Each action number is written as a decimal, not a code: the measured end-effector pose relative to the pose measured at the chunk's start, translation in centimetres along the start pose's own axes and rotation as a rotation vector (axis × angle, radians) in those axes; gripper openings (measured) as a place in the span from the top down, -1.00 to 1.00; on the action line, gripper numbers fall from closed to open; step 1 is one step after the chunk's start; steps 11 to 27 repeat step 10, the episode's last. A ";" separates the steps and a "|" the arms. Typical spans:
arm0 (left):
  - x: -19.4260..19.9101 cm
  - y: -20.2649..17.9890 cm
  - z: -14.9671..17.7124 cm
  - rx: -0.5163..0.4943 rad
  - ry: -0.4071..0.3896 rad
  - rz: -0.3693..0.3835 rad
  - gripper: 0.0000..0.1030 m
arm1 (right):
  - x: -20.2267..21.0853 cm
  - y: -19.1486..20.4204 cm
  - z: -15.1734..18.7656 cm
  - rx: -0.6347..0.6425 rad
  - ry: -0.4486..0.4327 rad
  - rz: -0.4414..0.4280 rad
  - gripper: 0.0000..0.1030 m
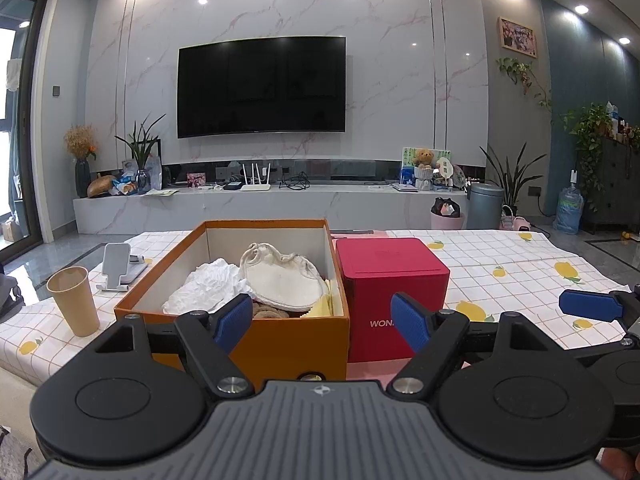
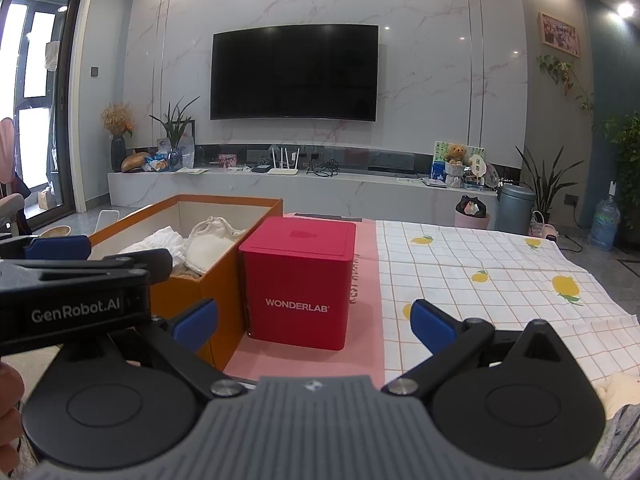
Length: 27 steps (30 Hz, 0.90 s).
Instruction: Organize soft objects
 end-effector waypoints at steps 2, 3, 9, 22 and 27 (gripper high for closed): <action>0.0 0.0 -0.1 0.001 0.001 0.001 -0.79 | 0.0 0.0 0.0 0.000 -0.001 0.000 -0.94; -0.1 0.0 -0.1 0.000 0.000 0.000 -0.79 | 0.0 0.0 0.0 -0.001 0.000 -0.001 -0.94; -0.1 0.0 0.0 0.005 0.004 0.000 -0.79 | 0.0 0.0 0.0 0.000 -0.001 0.001 -0.94; 0.0 0.1 0.0 0.006 0.003 -0.001 -0.79 | 0.0 0.0 0.0 0.000 -0.001 0.001 -0.94; 0.0 0.1 0.0 0.006 0.003 -0.001 -0.79 | 0.0 0.0 0.0 0.000 -0.001 0.001 -0.94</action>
Point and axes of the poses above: each gripper's, at about its wrist camera, not at the fingertips, and x roughly against the way its jaws point, y to its left, z to its underside, the point moved 1 cm from there along -x, roughly the way its jaws point, and after that the axes turned 5 degrees about -x, right-handed, at the moved point
